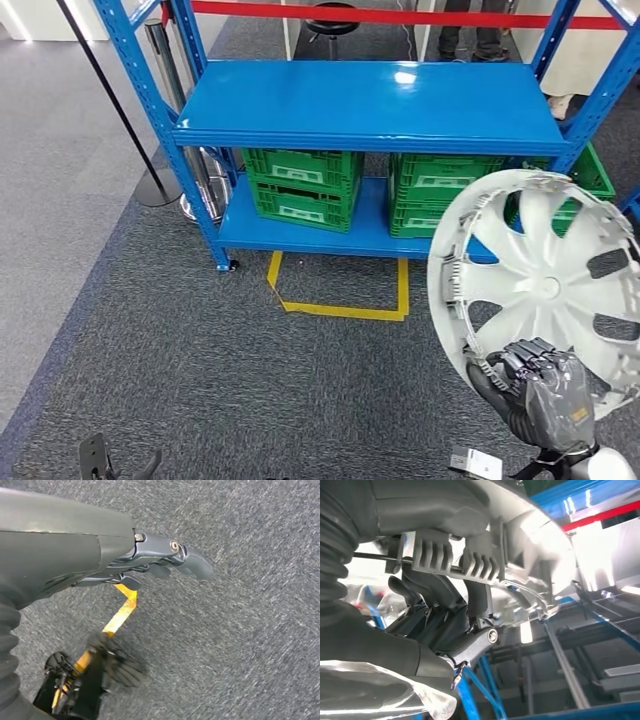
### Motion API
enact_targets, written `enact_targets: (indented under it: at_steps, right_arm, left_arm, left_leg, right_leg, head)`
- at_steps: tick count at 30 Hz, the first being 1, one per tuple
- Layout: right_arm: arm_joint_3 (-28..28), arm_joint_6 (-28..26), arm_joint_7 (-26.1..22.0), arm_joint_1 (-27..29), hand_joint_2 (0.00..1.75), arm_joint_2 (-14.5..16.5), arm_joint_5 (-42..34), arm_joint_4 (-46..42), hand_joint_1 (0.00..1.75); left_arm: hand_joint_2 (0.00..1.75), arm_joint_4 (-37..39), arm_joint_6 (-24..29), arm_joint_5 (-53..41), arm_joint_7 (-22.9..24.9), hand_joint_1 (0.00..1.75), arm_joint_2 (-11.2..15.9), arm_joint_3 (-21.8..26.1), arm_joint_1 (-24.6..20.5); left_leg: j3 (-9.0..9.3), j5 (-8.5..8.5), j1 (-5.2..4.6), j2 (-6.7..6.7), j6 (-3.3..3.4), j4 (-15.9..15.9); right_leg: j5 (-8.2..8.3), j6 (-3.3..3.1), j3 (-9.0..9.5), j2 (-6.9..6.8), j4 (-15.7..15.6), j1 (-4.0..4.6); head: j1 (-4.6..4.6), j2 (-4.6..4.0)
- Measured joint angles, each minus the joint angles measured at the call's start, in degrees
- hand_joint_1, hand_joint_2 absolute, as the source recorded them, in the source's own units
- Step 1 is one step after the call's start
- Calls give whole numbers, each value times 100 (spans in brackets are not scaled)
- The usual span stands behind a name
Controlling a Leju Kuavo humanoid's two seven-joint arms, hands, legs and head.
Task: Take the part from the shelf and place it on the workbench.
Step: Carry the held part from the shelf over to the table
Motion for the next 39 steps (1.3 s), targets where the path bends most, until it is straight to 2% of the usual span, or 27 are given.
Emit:
enact_targets:
  at_steps: [1,2,3,5,6,7,8,10,12,15,16,17,18,19,21,23,25,27,29,31,32,33,34,36,37,38,39]
  right_arm:
    - [-15,9,-23,-13,175,25,-30,7,175]
    - [-28,13,-44,-25,175,48,-47,13,175]
    - [-36,17,-61,-38,175,66,-54,15,175]
    - [-45,22,-79,-49,175,92,-63,16,175]
    - [-49,25,-79,-55,175,103,-67,17,175]
    - [-50,27,-79,-61,175,114,-70,18,175]
    - [-50,30,-79,-66,175,122,-70,19,175]
    - [-56,30,-86,-68,175,134,-73,19,175]
    - [-77,28,-113,-62,175,138,-97,17,175]
    - [-121,25,-146,-10,175,143,-145,15,175]
    - [-133,23,-151,24,175,143,-159,14,175]
    - [-145,20,-155,62,175,143,-170,13,175]
    - [-162,15,-157,105,175,143,-181,8,175]
    - [-190,6,-150,163,175,142,-192,-10,175]
    - [-285,-22,-123,320,175,138,-211,-90,175]
    - [-412,-71,-92,527,175,127,-239,-224,175]
    - [-519,-122,-96,731,175,110,-312,-359,175]
    - [-582,-144,-161,850,175,88,-444,-461,175]
    - [-608,-144,-246,868,175,72,-551,-526,175]
    - [-611,-127,-306,832,175,70,-568,-544,175]
    - [-602,-108,-334,780,175,72,-553,-538,175]
    - [-586,-83,-362,687,175,78,-535,-521,175]
    - [-564,-52,-386,566,175,87,-520,-496,175]
    - [-525,-7,-410,303,175,122,-513,-438,175]
    - [-511,2,-418,201,175,144,-517,-418,175]
    - [-502,0,-425,136,175,165,-522,-412,175]
    - [-494,-5,-429,107,175,180,-527,-417,175]
  left_arm:
    - [175,0,5,1,-1,0,-2,-1,-5]
    - [175,0,8,2,-2,0,-4,-1,-8]
    - [175,0,8,3,-2,0,-7,-1,-9]
    - [175,0,6,3,-3,0,-11,-2,-12]
    - [175,0,4,3,-4,0,-10,-3,-12]
    - [175,0,3,3,-5,0,-8,-3,-12]
    - [175,0,5,3,-7,0,-4,-3,-14]
    - [175,0,14,3,-8,0,-10,-3,-20]
    - [175,0,44,3,-8,0,-25,-5,-22]
    - [175,0,98,4,-7,0,-33,-6,9]
    - [175,0,112,4,-7,0,-37,-5,24]
    - [175,0,127,4,-7,0,-43,-5,36]
    - [175,0,145,2,-7,0,-50,-5,41]
    - [175,0,173,-4,-7,0,-61,-7,40]
    - [175,0,244,-22,-16,0,-75,-9,38]
    - [175,0,304,-17,-77,0,-80,-9,45]
    - [175,-1,361,17,-185,0,-81,-7,44]
    - [175,-1,448,25,-271,0,-95,-9,29]
    - [175,0,527,11,-298,0,-115,-13,23]
    - [175,0,595,5,-257,0,-126,-14,35]
    - [175,0,635,-4,-216,0,-128,-14,47]
    - [175,0,667,-14,-172,0,-127,-14,60]
    - [175,0,677,-20,-132,0,-123,-14,71]
    - [175,0,621,-8,-94,0,-105,-15,81]
    - [175,0,582,4,-89,0,-95,-15,79]
    - [175,0,553,20,-95,0,-84,-15,74]
    - [175,-1,528,38,-106,0,-72,-15,68]
  left_leg:
    - [-20,-62,1,-1,-4,292]
    - [29,3,2,-3,6,420]
    - [176,142,-1,-13,30,322]
    - [682,396,-17,-103,125,-387]
    - [922,434,-23,-161,172,-779]
    - [1072,437,-33,-210,206,-1048]
    - [1134,419,-42,-234,224,-1181]
    - [1148,418,-40,-181,239,-1310]
    - [1150,449,-15,-90,286,-1435]
    - [1086,487,-18,62,338,-1458]
    - [1060,489,-28,121,342,-1438]
    - [1038,489,-36,180,343,-1414]
    - [1019,486,-40,236,342,-1387]
    - [1006,478,-42,289,335,-1359]
    - [988,454,-67,371,304,-1298]
    - [971,440,-104,457,262,-1250]
    - [957,427,-112,542,221,-1226]
    - [904,274,-80,378,152,-1071]
    - [699,-106,-39,109,89,-504]
    - [426,-442,-22,29,69,224]
    - [364,-475,-19,23,71,414]
    - [410,-373,-18,12,82,351]
    - [547,-177,-17,-27,104,79]
    - [901,220,-11,-269,170,-695]
    - [1021,319,-6,-391,195,-980]
    - [1072,339,-5,-472,211,-1133]
    - [1076,320,-5,-484,220,-1178]
  right_leg:
    - [56,-1,-54,14,10,5]
    - [110,4,-111,37,22,10]
    - [156,13,-160,61,34,17]
    - [216,38,-242,99,47,25]
    - [237,57,-267,112,53,32]
    - [263,84,-294,124,60,31]
    - [292,119,-328,140,64,23]
    - [329,195,-396,175,78,11]
    - [184,240,-538,145,264,14]
    - [-323,297,-1004,69,1270,10]
    - [-412,314,-1123,62,1566,10]
    - [-389,323,-1142,54,1651,11]
    - [-268,326,-1049,29,1509,12]
    - [-77,323,-850,-37,1162,12]
    - [152,291,-461,-340,425,45]
    - [174,210,-332,-501,155,86]
    - [217,119,-356,-374,162,86]
    - [271,40,-395,-239,153,65]
    - [318,-24,-441,-88,147,52]
    - [355,-48,-493,82,152,53]
    - [374,-48,-515,176,155,54]
    - [393,-43,-532,274,157,54]
    - [411,-32,-542,375,159,54]
    - [443,4,-564,546,165,56]
    - [461,32,-592,613,174,54]
    - [483,67,-633,667,183,47]
    - [511,110,-679,718,185,39]
  head:
    - [0,0]
    - [-1,0]
    - [-2,0]
    - [-1,0]
    - [3,0]
    - [4,0]
    - [4,0]
    - [0,0]
    - [29,1]
    - [93,1]
    - [101,0]
    - [100,0]
    - [100,0]
    - [101,0]
    - [104,0]
    - [109,0]
    - [114,0]
    - [110,0]
    - [104,0]
    - [106,0]
    - [107,0]
    - [105,0]
    - [104,0]
    - [108,0]
    - [108,0]
    - [105,0]
    - [105,0]
